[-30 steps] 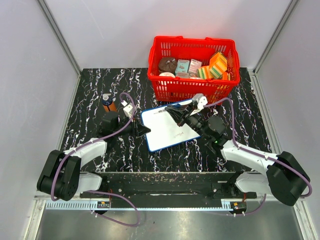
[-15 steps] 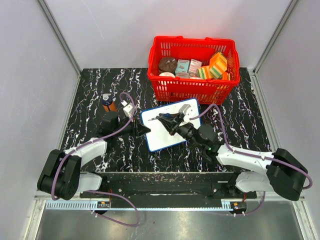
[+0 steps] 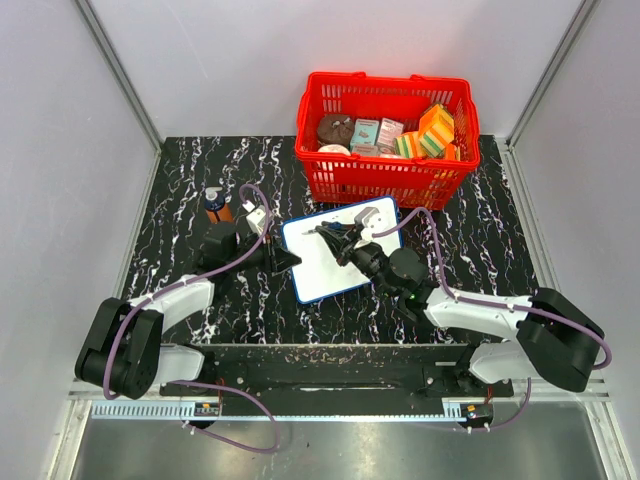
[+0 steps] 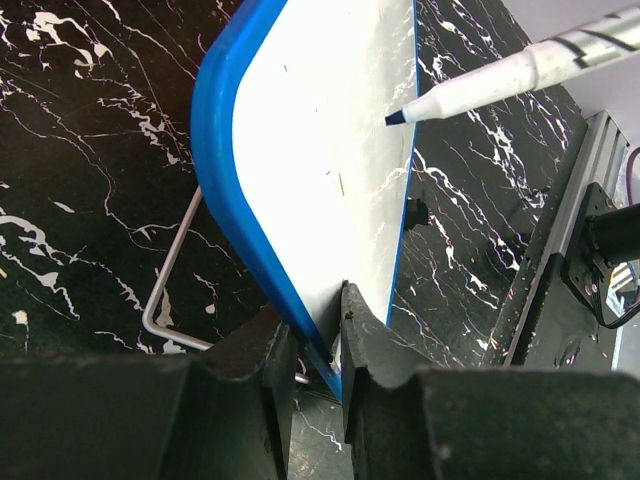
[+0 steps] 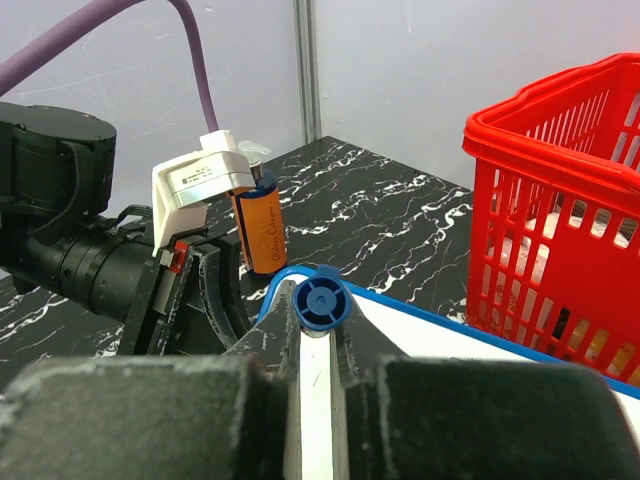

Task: Write a sentence on the whiteboard
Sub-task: Write with the whiteboard marker on the whiteboard.

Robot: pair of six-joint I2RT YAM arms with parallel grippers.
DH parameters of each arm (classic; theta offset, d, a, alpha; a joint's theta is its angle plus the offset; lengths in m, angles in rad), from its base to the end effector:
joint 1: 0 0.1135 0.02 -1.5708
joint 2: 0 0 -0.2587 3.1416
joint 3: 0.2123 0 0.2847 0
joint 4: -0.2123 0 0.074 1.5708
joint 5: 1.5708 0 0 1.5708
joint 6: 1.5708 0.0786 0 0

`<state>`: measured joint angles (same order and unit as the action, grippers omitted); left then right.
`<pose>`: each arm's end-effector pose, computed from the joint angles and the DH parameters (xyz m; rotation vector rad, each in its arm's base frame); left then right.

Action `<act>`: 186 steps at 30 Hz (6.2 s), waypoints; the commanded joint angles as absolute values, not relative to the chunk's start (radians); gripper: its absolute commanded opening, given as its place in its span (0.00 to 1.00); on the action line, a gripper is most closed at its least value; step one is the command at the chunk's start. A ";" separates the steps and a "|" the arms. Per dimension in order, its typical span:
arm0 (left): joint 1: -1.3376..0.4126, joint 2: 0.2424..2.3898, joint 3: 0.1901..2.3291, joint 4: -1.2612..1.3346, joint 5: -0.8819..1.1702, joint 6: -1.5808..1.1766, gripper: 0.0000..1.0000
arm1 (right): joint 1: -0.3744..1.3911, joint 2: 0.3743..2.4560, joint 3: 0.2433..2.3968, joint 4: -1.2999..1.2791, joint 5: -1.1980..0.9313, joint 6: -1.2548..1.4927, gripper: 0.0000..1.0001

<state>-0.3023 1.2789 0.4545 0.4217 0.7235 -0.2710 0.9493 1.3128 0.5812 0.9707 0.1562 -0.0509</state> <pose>0.2717 -0.1392 0.1456 0.5218 1.9557 -1.0797 0.2129 0.2762 0.2583 -0.5323 1.2562 0.6548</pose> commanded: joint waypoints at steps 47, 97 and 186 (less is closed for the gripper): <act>-0.295 1.296 0.466 0.436 0.640 -0.144 0.00 | 0.957 1.393 0.617 1.039 0.305 -0.077 0.00; -0.293 1.310 0.474 0.436 0.666 -0.143 0.00 | 0.957 1.396 0.641 1.025 0.207 -0.038 0.00; -0.288 1.318 0.480 0.431 0.661 -0.130 0.00 | 0.957 1.155 0.557 0.925 0.204 0.064 0.00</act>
